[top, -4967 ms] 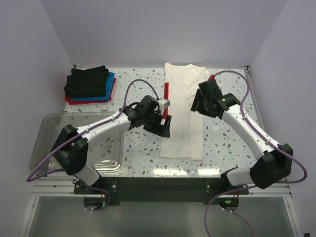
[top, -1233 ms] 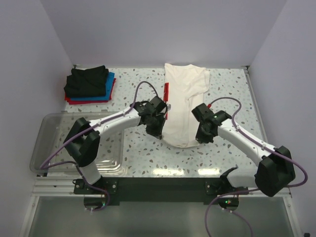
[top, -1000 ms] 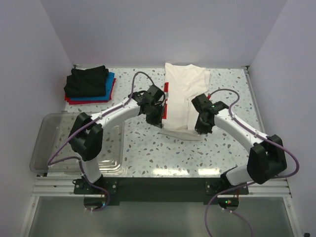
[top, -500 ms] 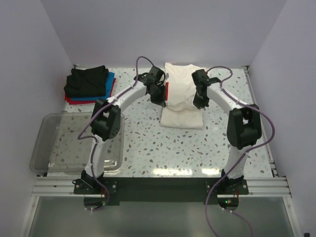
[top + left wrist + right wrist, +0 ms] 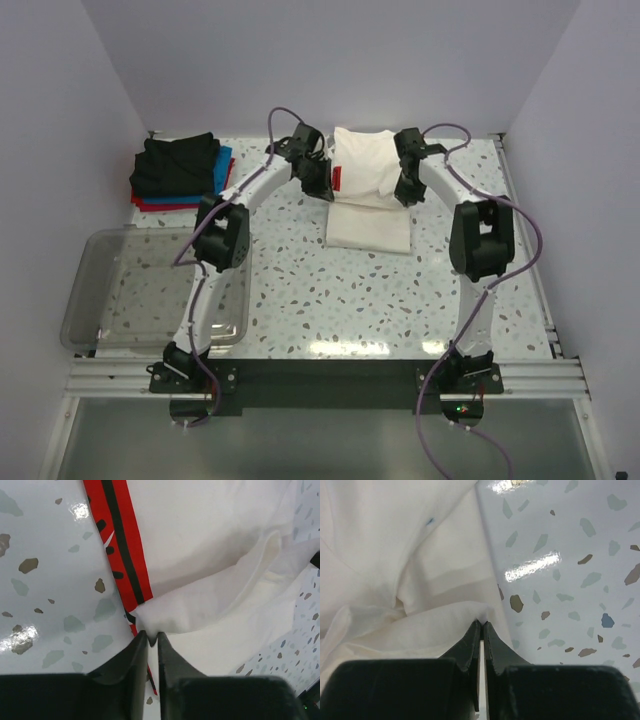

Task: Fold and stack the t-shirts
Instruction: Fold the tshirt

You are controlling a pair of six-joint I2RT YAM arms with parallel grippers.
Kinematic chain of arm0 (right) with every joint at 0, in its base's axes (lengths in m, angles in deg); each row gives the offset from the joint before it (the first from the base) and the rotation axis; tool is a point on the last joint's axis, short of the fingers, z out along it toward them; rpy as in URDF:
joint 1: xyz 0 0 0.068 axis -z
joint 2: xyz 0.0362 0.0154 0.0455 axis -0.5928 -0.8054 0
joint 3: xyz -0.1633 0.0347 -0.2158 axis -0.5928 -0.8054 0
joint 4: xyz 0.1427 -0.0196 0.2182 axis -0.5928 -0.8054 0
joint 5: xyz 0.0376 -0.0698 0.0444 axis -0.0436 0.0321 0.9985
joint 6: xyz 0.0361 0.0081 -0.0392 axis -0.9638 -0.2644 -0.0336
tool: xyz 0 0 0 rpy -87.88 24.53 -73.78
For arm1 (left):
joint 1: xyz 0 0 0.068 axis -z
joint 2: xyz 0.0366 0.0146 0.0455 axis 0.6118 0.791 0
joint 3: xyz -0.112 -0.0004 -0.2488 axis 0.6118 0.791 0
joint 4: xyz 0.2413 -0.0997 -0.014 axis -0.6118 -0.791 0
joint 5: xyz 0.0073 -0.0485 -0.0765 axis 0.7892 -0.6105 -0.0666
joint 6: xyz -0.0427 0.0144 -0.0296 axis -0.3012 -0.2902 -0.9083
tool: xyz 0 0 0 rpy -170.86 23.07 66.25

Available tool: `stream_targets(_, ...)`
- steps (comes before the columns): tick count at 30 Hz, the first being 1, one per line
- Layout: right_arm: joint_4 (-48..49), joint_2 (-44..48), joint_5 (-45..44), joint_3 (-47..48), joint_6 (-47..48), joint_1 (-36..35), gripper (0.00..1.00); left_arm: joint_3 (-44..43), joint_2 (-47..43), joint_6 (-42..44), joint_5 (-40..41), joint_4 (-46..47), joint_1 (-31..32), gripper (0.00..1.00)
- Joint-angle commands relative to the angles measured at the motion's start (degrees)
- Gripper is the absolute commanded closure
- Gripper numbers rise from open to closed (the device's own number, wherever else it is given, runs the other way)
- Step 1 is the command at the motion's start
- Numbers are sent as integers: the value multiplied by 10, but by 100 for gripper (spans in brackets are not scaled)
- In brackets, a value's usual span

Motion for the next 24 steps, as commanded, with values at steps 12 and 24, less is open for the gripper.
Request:
stream_targets(12,-20,51,-8,78,10,19,20,64,-97,8,22,98,-17,9)
stream_targets(24,33,183,82,-184,-10,19,20,295,-208,43,21,128,9,10)
